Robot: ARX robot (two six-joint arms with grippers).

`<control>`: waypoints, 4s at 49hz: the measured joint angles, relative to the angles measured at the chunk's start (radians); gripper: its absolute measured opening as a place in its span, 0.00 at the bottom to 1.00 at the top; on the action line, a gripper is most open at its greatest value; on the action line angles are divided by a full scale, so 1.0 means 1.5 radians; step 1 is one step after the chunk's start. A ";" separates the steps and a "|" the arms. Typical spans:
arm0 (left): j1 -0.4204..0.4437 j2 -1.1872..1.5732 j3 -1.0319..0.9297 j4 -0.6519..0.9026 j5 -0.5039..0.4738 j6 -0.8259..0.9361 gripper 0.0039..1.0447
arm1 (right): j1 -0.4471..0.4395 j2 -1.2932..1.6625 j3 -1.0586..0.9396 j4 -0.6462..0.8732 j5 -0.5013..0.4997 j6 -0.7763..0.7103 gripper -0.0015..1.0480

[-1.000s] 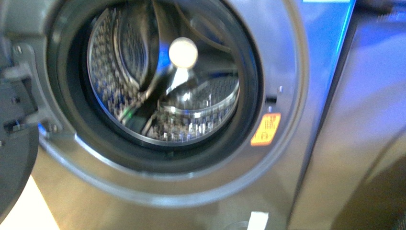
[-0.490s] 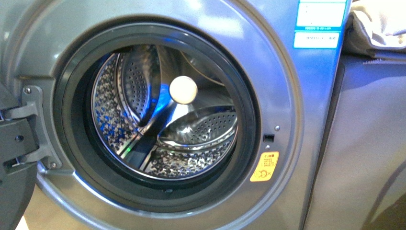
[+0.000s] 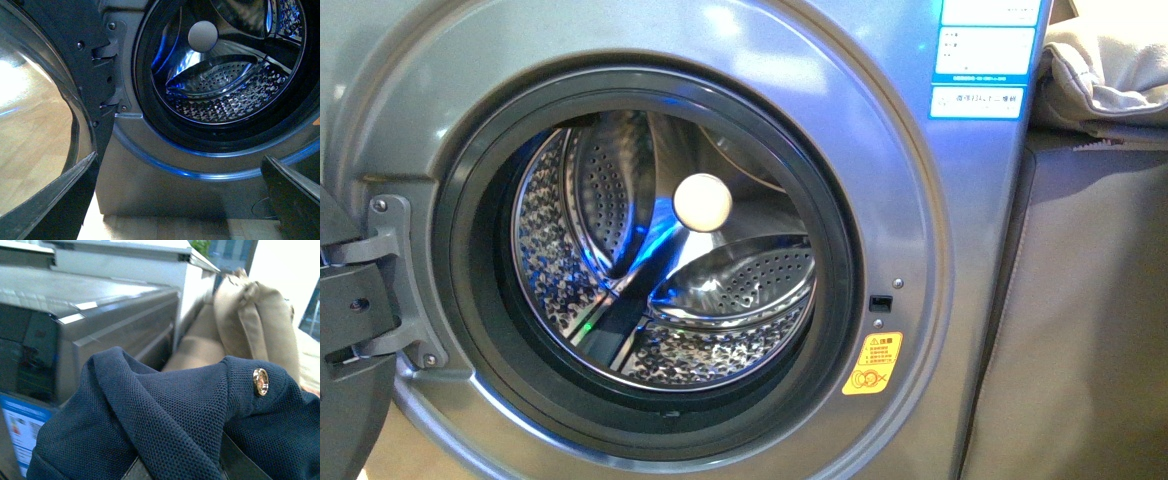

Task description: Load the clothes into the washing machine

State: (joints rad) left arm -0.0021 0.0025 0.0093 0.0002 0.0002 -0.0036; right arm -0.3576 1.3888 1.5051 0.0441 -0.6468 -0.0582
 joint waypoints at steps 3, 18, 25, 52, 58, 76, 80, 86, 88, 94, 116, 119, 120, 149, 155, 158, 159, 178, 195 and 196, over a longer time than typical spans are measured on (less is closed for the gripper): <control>0.000 0.000 0.000 0.000 0.000 0.000 0.94 | 0.047 -0.010 0.018 -0.009 0.019 0.001 0.08; 0.000 0.000 0.000 0.000 0.000 0.000 0.94 | 0.281 0.020 0.105 -0.066 0.136 -0.019 0.08; 0.000 0.000 0.000 0.000 0.000 0.000 0.94 | 0.351 0.047 0.131 -0.082 0.171 -0.034 0.08; 0.000 0.000 0.000 0.000 0.000 0.000 0.94 | 0.549 0.138 0.179 -0.084 0.208 -0.027 0.08; 0.000 0.000 0.000 0.000 0.000 0.000 0.94 | 0.579 0.143 0.179 -0.075 0.199 -0.016 0.08; 0.000 0.000 0.000 0.000 0.000 0.000 0.94 | 0.600 0.151 0.178 -0.051 0.186 0.003 0.08; 0.000 0.000 0.000 0.000 0.000 0.000 0.94 | 0.600 0.151 0.178 -0.051 0.186 0.003 0.08; 0.000 0.000 0.000 0.000 0.000 0.000 0.94 | 0.600 0.151 0.178 -0.051 0.186 0.003 0.08; 0.000 0.000 0.000 0.000 0.000 0.000 0.94 | 0.600 0.151 0.178 -0.051 0.186 0.004 0.08; 0.000 0.000 0.000 0.000 0.000 0.000 0.94 | 0.600 0.151 0.178 -0.051 0.186 0.004 0.08; 0.057 0.064 0.008 0.040 0.212 -0.065 0.94 | 0.600 0.151 0.178 -0.051 0.186 0.004 0.08; 0.065 0.129 0.021 0.093 0.300 -0.094 0.94 | 0.600 0.151 0.178 -0.051 0.187 0.004 0.08; 0.066 0.169 0.034 0.127 0.326 -0.102 0.94 | 0.601 0.151 0.178 -0.051 0.185 0.004 0.08; 0.016 0.629 0.276 0.527 0.483 -0.161 0.94 | 0.601 0.151 0.178 -0.051 0.186 0.005 0.08; 0.011 0.674 0.302 0.585 0.511 -0.197 0.94 | 0.601 0.151 0.178 -0.051 0.186 0.005 0.08; 0.004 0.686 0.326 0.582 0.506 -0.198 0.94 | 0.601 0.151 0.178 -0.051 0.186 0.004 0.08; 0.002 0.690 0.334 0.578 0.504 -0.196 0.94 | 0.601 0.151 0.178 -0.051 0.186 0.005 0.08; -0.003 0.753 0.446 0.509 0.471 -0.116 0.94 | 0.601 0.151 0.178 -0.051 0.186 0.005 0.08; -0.010 0.754 0.444 0.519 0.549 -0.119 0.94 | 0.601 0.151 0.178 -0.051 0.186 0.005 0.08; -0.012 0.754 0.443 0.521 0.549 -0.121 0.94 | 0.601 0.151 0.178 -0.051 0.186 0.005 0.08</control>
State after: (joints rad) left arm -0.0196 1.1332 0.6731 0.7822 0.8238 -0.1848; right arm 0.5438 1.6146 1.7721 -0.0326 -0.3679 -0.0513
